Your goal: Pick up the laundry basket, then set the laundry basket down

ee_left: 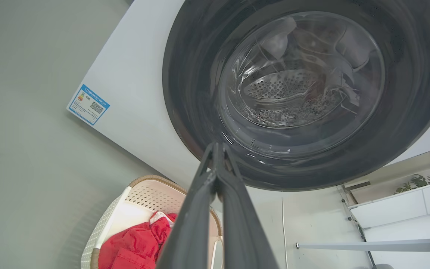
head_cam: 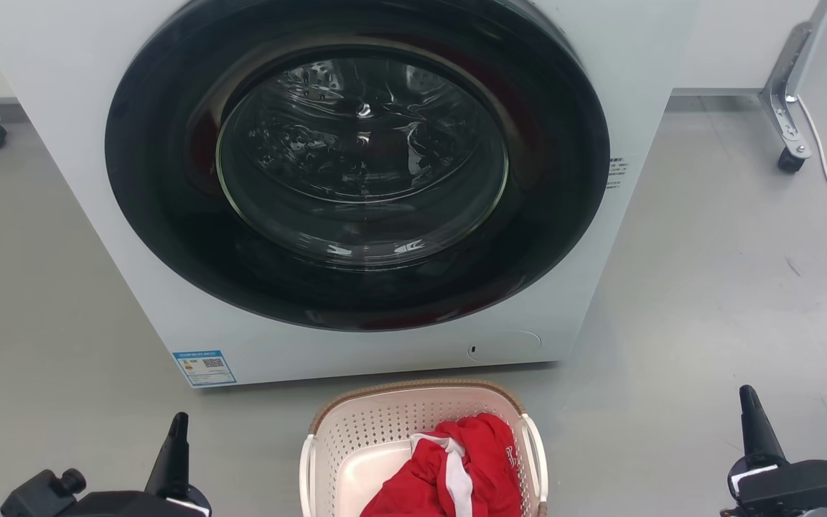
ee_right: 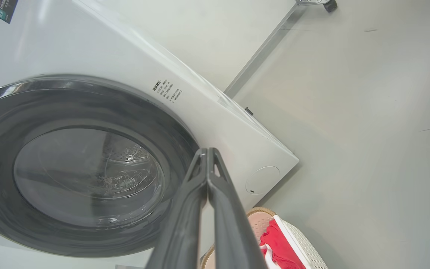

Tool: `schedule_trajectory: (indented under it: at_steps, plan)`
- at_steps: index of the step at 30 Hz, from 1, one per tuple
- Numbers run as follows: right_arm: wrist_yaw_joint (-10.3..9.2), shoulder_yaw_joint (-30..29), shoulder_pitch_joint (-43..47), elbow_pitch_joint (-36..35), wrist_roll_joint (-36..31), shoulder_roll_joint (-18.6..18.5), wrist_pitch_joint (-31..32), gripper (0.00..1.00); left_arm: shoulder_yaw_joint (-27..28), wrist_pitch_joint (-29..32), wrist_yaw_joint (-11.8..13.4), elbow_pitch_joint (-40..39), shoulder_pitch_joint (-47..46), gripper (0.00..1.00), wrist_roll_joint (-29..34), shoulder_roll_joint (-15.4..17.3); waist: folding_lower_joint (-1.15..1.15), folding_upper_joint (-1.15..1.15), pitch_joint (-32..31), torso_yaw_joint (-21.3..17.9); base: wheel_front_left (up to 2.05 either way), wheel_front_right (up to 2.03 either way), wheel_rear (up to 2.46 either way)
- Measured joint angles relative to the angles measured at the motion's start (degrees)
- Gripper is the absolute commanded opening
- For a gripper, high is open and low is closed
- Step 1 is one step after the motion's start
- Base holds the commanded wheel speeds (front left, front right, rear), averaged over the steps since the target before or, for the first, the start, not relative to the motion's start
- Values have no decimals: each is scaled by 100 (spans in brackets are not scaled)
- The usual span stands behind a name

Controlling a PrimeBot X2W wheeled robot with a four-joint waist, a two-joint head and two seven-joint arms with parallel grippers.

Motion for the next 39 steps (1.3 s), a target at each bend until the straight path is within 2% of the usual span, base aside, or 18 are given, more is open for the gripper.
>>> schedule_trajectory:
  at_steps: [39]
  plan:
    - [587,-746,-283,621,3123,364,747,0,806,731,-601,538,-412,0,-2804,-381,0,0,-153,7,0,0,0]
